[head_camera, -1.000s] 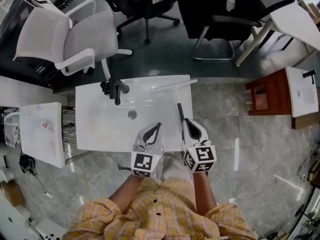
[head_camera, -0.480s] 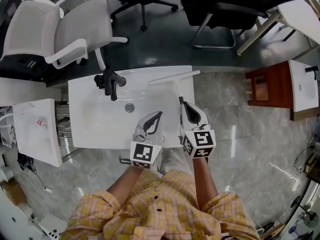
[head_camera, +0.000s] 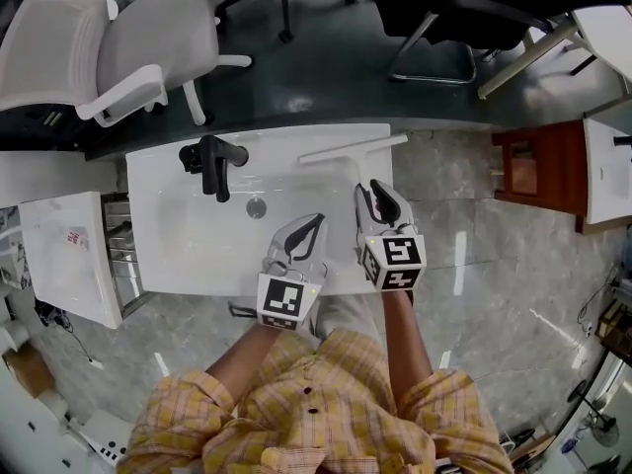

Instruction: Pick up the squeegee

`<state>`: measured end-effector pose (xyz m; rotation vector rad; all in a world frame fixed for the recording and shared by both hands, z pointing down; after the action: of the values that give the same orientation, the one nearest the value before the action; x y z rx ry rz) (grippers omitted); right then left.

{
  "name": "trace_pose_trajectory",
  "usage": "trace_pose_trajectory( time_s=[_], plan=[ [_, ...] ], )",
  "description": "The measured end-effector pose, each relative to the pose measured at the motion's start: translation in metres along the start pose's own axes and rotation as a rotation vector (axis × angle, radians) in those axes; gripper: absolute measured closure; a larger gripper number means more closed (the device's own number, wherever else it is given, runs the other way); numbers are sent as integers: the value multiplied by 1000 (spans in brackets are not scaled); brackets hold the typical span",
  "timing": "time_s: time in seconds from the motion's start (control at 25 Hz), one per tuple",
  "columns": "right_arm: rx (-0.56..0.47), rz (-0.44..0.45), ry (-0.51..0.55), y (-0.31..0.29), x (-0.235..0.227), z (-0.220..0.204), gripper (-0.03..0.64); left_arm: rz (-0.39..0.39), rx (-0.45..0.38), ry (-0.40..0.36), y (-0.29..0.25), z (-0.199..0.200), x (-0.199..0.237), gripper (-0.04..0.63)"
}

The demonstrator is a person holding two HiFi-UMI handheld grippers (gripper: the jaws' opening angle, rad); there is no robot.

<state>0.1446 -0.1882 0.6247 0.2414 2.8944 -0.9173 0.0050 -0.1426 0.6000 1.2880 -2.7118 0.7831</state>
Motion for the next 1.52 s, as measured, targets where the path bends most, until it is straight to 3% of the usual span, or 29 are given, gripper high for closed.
trace_pose_trajectory(
  time_s=[0.44,1.0,1.52],
  plan=[
    [57,-29,18,-43,-8,-16,475,-20,35,32,-13,-10,18,600],
    [160,-76,72,-76,-9,-31,472,-26,36,55,-22,-10,29,598],
    [174,-139,61,-82,-11,-41,532,-18,35,24,-19,-8,33,598]
  ],
)
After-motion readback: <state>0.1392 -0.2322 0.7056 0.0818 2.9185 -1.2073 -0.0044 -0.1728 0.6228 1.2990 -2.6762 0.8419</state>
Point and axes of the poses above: the fingertips, and each gripper's own axes: y backward along the fingers, x to its left, z out of its top, the point moved 6 cm from there along y, backward along the fingers, and after that the axes turned 11 degrees about -z, right-handed, at the moved point
